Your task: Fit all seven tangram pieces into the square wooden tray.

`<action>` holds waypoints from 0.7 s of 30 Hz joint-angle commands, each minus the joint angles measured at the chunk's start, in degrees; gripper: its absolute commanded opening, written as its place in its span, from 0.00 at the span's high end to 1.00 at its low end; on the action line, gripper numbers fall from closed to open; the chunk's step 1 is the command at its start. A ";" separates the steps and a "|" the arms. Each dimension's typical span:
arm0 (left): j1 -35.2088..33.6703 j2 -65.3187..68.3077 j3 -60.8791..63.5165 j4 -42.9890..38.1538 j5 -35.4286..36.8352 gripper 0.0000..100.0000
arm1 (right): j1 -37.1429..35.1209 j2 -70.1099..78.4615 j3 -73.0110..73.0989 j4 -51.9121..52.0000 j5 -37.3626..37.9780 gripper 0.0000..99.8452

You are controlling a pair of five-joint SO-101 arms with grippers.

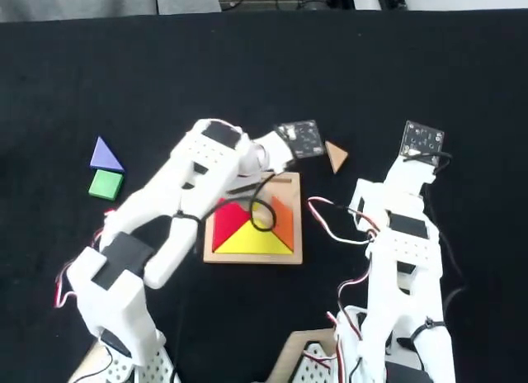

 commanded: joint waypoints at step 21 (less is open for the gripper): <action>-9.80 6.15 -7.60 -5.36 -0.88 0.73 | -0.88 -2.24 -2.07 -1.05 -0.09 0.98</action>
